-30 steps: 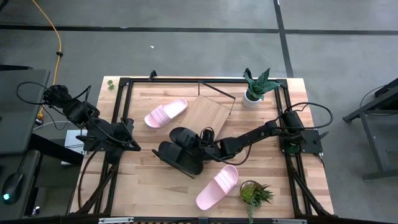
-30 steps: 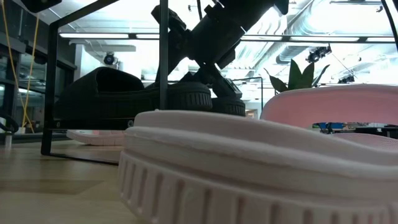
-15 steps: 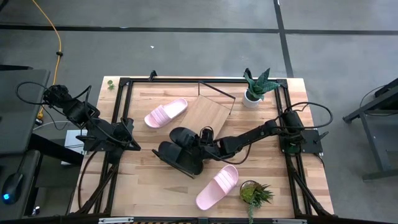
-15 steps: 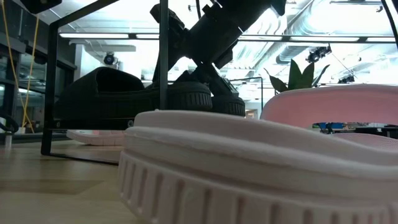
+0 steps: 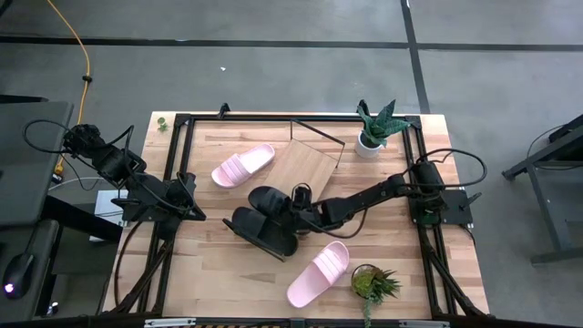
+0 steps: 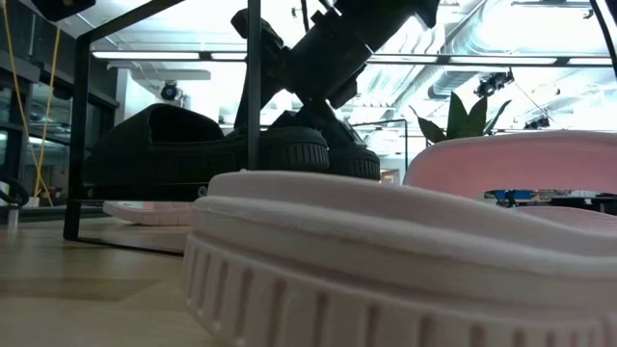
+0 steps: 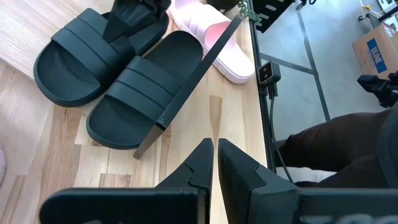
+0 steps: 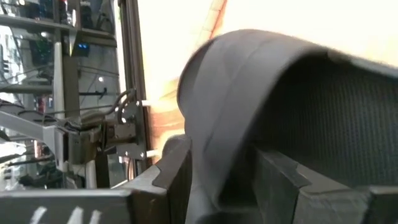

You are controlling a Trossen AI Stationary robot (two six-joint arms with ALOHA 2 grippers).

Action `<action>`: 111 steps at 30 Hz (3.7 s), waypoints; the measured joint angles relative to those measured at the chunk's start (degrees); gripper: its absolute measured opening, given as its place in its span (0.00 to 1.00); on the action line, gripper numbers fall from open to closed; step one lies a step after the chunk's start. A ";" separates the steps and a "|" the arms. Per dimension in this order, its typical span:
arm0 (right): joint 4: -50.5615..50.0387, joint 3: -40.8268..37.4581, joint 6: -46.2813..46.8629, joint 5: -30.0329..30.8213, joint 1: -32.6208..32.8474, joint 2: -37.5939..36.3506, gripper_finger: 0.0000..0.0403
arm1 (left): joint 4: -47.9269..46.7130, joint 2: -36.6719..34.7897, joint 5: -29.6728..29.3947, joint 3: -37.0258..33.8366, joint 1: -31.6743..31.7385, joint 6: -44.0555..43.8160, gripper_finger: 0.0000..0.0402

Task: Pick and place slides into the shelf
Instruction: Put the black slipper on the shelf, then put the bottom pink slipper on the shelf

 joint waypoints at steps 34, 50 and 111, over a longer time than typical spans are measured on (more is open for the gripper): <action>-77.71 43.67 -27.00 -14.36 2.45 0.00 0.35 | -1.35 0.00 1.52 0.00 0.00 1.32 0.04; -79.01 29.27 -23.38 -21.97 9.96 -5.98 0.35 | -1.70 -0.85 1.07 0.02 0.02 0.82 0.04; 4.51 -40.00 -35.33 -53.40 5.62 -28.74 0.35 | -2.19 4.28 -10.68 -0.20 0.02 -17.22 0.04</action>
